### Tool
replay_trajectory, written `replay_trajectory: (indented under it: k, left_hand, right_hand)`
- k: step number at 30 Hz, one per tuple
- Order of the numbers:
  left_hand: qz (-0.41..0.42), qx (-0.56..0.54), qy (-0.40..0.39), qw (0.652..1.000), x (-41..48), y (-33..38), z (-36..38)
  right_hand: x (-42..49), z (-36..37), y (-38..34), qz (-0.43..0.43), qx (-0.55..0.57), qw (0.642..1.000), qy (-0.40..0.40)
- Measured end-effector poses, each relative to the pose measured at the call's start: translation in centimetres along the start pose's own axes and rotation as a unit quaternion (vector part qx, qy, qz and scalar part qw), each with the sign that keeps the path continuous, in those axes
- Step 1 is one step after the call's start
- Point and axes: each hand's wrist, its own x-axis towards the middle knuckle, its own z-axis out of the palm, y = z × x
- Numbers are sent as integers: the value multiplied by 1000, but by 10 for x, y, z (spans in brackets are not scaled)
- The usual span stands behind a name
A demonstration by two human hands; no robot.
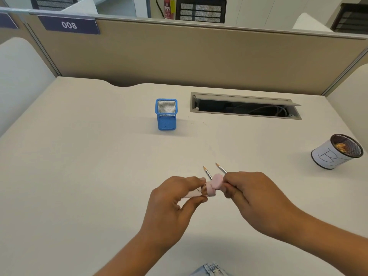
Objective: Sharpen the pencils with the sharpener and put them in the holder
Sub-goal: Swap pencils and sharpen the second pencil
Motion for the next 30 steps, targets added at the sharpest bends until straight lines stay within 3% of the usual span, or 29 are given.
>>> replay_trajectory:
  k: [2, 4, 6, 7, 9, 12, 14, 17, 20, 22, 23, 25, 26, 27, 30]
  left_hand:
    - [107, 76, 20, 991, -2, -4, 4]
    - [187, 125, 23, 974, -2, -7, 7]
    - [203, 127, 9, 971, 0, -9, 6]
    - [183, 113, -1, 977, 1, -10, 4]
    - [111, 69, -17, 991, 2, -11, 0]
    - [-24, -11, -37, 999, 4, -5, -8]
    - [-96, -60, -54, 992, 4, 0, -10]
    - [-118, -80, -65, 988, 3, 3, -9]
    - [-28, -18, -28, 999, 2, 1, -4]
    - [91, 54, 3, 994, 0, -3, 2]
    - [138, 84, 14, 987, -1, -4, 5]
    - [184, 116, 23, 976, -3, -6, 9]
    - [183, 111, 21, 977, -3, -7, 9]
    - [170, 98, 16, 980, -3, -8, 9]
    - [91, 57, 1, 994, 0, -9, 4]
  right_hand:
    - [-1, 2, -2, 85, 90, 992, -35]
    - [-1, 0, -6, 186, 225, 953, -81]
    - [0, -3, -10, 263, 358, 887, -127]
    - [0, -3, -11, 266, 368, 880, -140]
    - [0, -5, -11, 218, 302, 919, -132]
    - [-4, -6, -4, 32, 103, 993, -55]
    - [-4, -7, 2, -117, -108, 987, 17]
    - [-4, -1, 7, -184, -187, 963, 62]
    - [-6, 5, -2, -59, -32, 998, 20]
    - [-5, 7, -6, 81, 138, 987, -30]
    - [-3, 4, -7, 168, 232, 956, -64]
    - [1, -4, -8, 290, 395, 861, -139]
    - [2, -8, -8, 309, 430, 833, -162]
    - [2, -10, -9, 301, 426, 835, -177]
    - [1, -10, -8, 210, 319, 912, -152]
